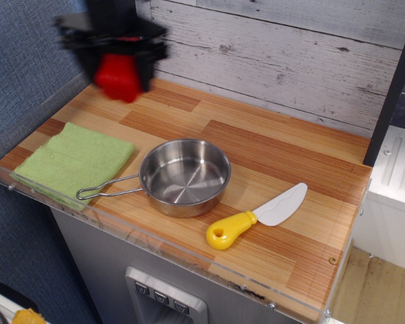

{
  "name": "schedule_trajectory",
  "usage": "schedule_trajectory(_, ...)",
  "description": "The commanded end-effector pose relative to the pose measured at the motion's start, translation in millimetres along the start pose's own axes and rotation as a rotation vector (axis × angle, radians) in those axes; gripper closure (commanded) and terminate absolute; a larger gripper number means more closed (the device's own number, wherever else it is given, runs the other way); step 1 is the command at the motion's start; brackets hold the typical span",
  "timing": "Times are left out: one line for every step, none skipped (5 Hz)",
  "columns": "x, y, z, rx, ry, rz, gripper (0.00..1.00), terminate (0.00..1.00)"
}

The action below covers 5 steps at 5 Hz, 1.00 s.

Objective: Put the red pepper above the knife.

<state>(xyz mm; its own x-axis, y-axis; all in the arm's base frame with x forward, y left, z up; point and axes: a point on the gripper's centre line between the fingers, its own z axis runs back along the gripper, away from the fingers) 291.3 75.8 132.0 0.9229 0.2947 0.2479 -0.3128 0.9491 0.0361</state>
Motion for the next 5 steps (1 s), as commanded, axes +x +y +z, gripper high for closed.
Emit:
schedule_trajectory(-6, -102, -20, -0.101, 0.042, -0.215, 1.0, 0.0)
schedule_trajectory(-15, -139, -35, -0.11, 0.062, -0.297, 1.0, 0.0)
schedule_trajectory(-19, -163, -46, -0.09, 0.051, -0.332, 1.0, 0.0)
schedule_trajectory(-8, -175, -48, -0.085, 0.008, -0.302, 1.0, 0.0)
schedule_trajectory(17, -182, -50, -0.079, -0.039, -0.255, 1.0, 0.0)
